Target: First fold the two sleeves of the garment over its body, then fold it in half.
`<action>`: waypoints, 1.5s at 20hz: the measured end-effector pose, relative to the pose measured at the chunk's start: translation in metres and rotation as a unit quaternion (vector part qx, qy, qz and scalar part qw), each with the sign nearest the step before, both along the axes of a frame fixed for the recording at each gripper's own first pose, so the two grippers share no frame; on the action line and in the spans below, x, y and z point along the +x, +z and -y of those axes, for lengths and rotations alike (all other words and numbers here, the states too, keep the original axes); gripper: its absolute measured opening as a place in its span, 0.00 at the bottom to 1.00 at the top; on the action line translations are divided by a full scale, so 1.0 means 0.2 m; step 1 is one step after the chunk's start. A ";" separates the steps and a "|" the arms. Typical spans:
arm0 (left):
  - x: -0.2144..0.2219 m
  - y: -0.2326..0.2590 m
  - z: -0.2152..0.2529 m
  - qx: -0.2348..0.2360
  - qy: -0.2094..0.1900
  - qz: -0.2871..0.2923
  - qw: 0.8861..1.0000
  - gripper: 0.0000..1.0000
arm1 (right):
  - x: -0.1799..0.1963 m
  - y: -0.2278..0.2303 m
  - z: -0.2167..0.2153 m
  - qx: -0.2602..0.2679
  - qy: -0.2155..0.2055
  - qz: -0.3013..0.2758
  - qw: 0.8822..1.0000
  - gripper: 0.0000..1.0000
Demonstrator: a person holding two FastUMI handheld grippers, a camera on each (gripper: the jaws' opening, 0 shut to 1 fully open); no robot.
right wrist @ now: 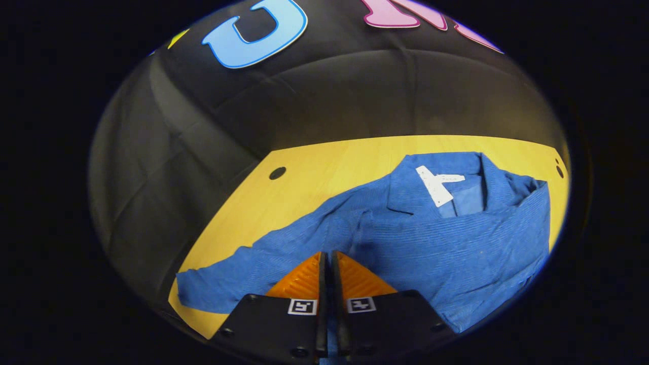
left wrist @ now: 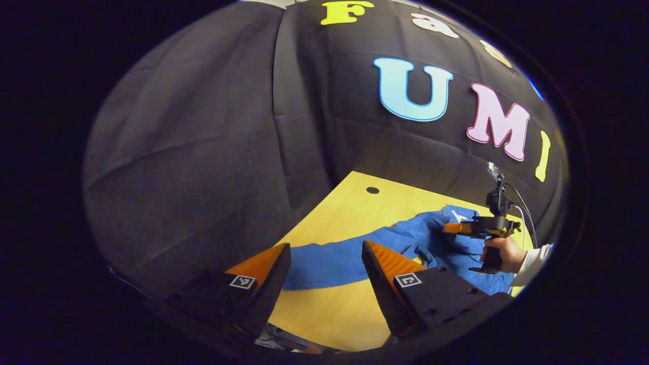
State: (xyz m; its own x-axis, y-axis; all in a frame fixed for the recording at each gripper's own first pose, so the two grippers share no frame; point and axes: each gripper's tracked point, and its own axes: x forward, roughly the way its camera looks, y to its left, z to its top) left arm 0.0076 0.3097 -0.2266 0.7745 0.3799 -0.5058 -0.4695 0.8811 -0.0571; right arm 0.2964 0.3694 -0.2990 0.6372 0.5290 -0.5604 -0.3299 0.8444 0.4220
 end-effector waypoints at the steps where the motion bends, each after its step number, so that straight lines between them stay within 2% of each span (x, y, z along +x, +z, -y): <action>1: 0.00 -0.05 -0.01 -0.013 0.006 -0.005 1.000 0.82 | -0.02 0.03 -0.03 0.022 0.009 -0.008 1.000 0.09; 3: 0.02 -0.11 -0.03 -0.014 0.015 -0.014 1.000 0.83 | -0.06 0.10 -0.08 0.047 0.022 -0.010 0.999 0.43; 6: 0.08 -0.20 -0.10 0.013 0.004 -0.024 1.000 0.83 | -0.12 0.23 0.00 0.030 0.038 0.021 0.999 0.95; 8: 0.09 -0.27 -0.14 0.021 0.006 -0.044 0.999 0.82 | -0.21 0.38 0.06 0.020 0.058 0.053 0.997 0.95; 11: 0.12 -0.40 -0.21 -0.011 0.027 -0.072 0.997 0.82 | -0.39 0.64 0.18 0.009 0.097 0.110 0.989 0.95; 13: 0.14 -0.47 -0.25 -0.027 0.036 -0.086 0.995 0.83 | -0.49 0.79 0.29 0.005 0.101 0.140 0.985 0.95; 16: 0.13 -0.57 -0.31 -0.032 0.047 -0.115 0.992 0.83 | -0.59 0.96 0.42 0.016 0.088 0.154 0.984 0.95; 18: 0.12 -0.66 -0.37 -0.032 0.057 -0.134 0.989 0.82 | -0.60 1.06 0.53 0.014 0.063 0.177 0.982 0.95; 21: 0.09 -0.79 -0.38 -0.060 0.060 -0.162 0.983 0.82 | -0.61 1.16 0.64 0.006 0.039 0.196 0.980 0.94; 22: 0.05 -0.85 -0.37 -0.076 0.061 -0.185 0.978 0.83 | -0.61 1.20 0.66 0.010 0.032 0.198 0.980 0.94; 23: 0.09 -0.83 -0.40 -0.047 0.048 -0.173 0.983 0.83 | -0.61 1.22 0.68 0.012 0.023 0.202 0.979 0.94; 24: 0.11 -0.86 -0.39 -0.039 0.024 -0.179 0.983 0.84 | -0.61 1.24 0.69 0.012 0.017 0.206 0.978 0.94; 25: 0.08 -0.84 -0.36 -0.040 0.012 -0.190 0.981 0.82 | -0.64 1.25 0.71 0.013 0.015 0.206 0.978 0.94; 27: 0.10 -0.84 -0.35 -0.056 0.014 -0.192 0.980 0.67 | -0.66 1.26 0.71 0.015 0.015 0.207 0.978 0.94; 29: 0.10 -0.83 -0.36 -0.073 0.016 -0.202 0.977 0.65 | -0.67 1.23 0.70 0.011 0.020 0.206 0.978 0.94; 30: 0.14 -0.81 -0.33 -0.089 0.007 -0.187 0.978 0.56 | -0.67 1.21 0.69 0.008 0.022 0.201 0.979 0.94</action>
State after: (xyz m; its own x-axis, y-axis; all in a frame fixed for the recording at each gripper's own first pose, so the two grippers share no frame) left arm 0.0347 0.3763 -0.3886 0.5185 0.2697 -0.8115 -0.4996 0.8657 -0.0315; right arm 0.1622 0.2308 -0.0578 0.7810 0.5681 -0.2596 -0.5085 0.8196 0.2639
